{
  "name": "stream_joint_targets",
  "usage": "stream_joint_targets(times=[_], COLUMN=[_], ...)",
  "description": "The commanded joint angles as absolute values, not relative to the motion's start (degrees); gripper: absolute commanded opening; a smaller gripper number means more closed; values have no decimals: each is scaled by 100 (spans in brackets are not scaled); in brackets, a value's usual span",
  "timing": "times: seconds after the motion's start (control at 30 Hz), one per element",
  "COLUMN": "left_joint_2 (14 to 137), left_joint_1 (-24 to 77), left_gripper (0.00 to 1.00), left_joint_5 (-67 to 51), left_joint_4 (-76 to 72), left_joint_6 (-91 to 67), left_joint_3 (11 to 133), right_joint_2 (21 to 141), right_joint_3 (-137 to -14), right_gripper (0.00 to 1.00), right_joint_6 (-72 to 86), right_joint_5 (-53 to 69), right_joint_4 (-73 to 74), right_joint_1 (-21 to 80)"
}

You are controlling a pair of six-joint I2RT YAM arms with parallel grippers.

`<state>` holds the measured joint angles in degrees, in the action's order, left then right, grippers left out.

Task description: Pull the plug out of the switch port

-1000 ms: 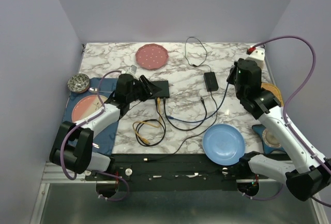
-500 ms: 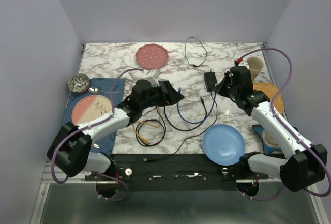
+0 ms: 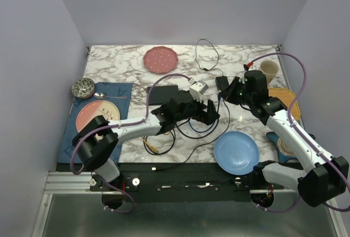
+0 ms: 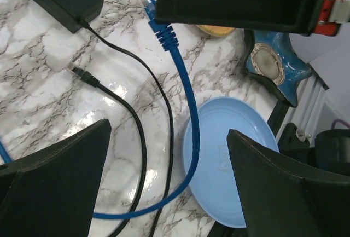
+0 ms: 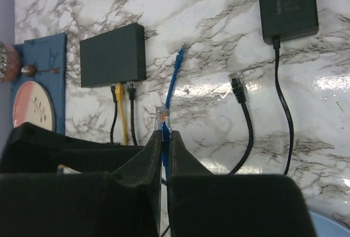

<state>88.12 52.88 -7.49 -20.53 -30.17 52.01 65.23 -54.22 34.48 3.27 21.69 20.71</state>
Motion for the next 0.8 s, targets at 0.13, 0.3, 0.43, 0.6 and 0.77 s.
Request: stream_joint_targets(times=[0.13,0.3,0.43,0.6,0.77], left_joint_2=[9633,9852,9564,8746,8692], left_joint_1=[5519,5528,5432,5151,4817], left_gripper=[94,43,0,0,0], left_joint_5=[-606,-659,-63,579,1537], left_joint_4=[-1836,-1416,-1072,-836,811], left_joint_6=[-2681,-2488,-2338,-2277,-2057], left_joint_3=[5889,6178,6091,6195,7477], right_joint_2=[6407,6363,5820,5151,4984], right_joint_3=[-5238,-5194,-5028,-5062,-4984], right_gripper=[1,1,8,44,51], right_joint_6=[3516,3489,3603,3551,3542], right_joint_5=[747,695,388,115,35], right_joint_4=[1942,1942,1698,1591,1635], right_joint_1=[2162,2162,2162,2162,2162])
